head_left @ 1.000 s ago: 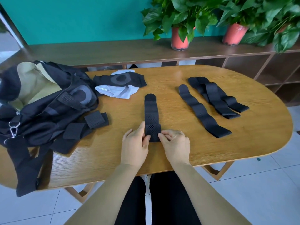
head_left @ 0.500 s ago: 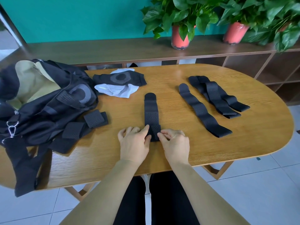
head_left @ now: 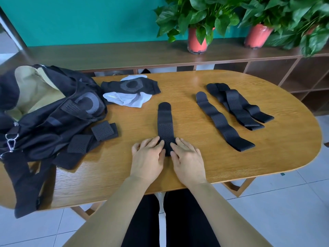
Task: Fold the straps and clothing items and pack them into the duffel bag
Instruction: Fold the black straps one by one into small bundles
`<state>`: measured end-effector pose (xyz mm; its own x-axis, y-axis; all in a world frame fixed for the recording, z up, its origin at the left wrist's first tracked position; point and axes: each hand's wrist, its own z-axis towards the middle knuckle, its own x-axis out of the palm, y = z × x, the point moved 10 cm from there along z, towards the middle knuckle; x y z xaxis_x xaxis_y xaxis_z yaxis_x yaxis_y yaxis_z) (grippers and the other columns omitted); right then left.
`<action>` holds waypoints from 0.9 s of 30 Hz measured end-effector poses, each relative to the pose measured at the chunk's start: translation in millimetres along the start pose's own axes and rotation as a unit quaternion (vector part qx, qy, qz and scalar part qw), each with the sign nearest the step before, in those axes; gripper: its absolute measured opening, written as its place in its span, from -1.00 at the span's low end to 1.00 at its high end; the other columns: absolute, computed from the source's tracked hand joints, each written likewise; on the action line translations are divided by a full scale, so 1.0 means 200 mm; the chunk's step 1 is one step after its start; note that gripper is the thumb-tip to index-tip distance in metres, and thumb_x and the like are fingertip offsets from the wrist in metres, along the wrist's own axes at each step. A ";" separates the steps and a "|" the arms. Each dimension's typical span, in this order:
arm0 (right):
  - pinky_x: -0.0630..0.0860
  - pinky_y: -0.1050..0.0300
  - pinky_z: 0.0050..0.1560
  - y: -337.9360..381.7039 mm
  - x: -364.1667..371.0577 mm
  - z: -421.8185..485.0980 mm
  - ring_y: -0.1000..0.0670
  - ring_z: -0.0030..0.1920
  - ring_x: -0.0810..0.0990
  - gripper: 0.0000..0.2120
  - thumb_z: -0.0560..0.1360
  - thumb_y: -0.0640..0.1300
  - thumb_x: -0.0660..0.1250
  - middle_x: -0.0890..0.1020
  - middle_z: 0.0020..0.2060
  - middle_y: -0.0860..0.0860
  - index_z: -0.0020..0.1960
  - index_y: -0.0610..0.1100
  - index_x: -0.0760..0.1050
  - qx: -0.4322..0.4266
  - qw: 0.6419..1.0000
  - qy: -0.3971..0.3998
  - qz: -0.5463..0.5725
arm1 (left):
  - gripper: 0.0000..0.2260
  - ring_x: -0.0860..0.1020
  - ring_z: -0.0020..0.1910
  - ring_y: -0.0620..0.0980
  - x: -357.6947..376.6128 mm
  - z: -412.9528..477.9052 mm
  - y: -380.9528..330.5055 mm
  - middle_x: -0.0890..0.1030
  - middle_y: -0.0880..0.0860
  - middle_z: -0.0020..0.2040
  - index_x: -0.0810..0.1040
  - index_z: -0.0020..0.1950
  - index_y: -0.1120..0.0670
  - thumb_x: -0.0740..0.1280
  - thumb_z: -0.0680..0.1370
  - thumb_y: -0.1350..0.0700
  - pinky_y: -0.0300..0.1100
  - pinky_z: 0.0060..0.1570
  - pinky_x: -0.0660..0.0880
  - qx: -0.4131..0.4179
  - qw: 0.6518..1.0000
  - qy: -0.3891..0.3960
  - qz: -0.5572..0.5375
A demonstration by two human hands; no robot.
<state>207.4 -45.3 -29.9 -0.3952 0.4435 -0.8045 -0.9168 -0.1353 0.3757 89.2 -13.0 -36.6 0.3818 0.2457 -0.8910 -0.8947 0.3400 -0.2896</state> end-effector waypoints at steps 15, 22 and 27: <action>0.25 0.03 0.34 -0.01 0.06 0.00 -0.04 0.36 0.43 -0.62 0.46 -0.01 0.21 0.54 0.28 -0.08 0.20 -0.07 0.59 0.009 0.997 0.080 0.001 | -0.69 0.36 0.37 -0.03 -0.01 -0.01 0.00 0.48 -0.03 0.36 0.59 0.25 0.07 0.27 0.56 0.01 0.00 0.28 0.11 0.015 0.999 0.028 -0.022; 0.22 0.09 0.40 0.06 0.03 -0.04 0.04 0.43 0.31 -0.51 0.36 -0.09 0.20 0.44 0.37 0.01 0.25 -0.13 0.54 -0.070 0.982 0.170 0.037 | -0.50 0.21 0.44 -0.18 -0.03 -0.06 -0.04 0.32 -0.16 0.47 0.44 0.40 -0.01 0.20 0.48 -0.11 -0.11 0.40 -0.07 0.124 0.981 0.151 -0.011; 0.27 0.16 0.41 0.03 0.03 -0.04 0.10 0.37 0.38 -0.57 0.43 -0.23 0.26 0.51 0.31 0.05 0.29 -0.08 0.52 -0.051 0.969 0.218 0.099 | -0.55 0.22 0.41 -0.22 -0.03 -0.08 -0.01 0.35 -0.23 0.43 0.46 0.37 -0.09 0.25 0.48 -0.07 -0.08 0.40 -0.03 0.115 0.975 0.183 -0.049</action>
<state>199.7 -49.4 -36.6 -0.5307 -0.0148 -0.8474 -0.8126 -0.2754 0.5137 84.5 -30.4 -36.9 0.3166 -0.1234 -0.9405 -0.7668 0.5503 -0.3303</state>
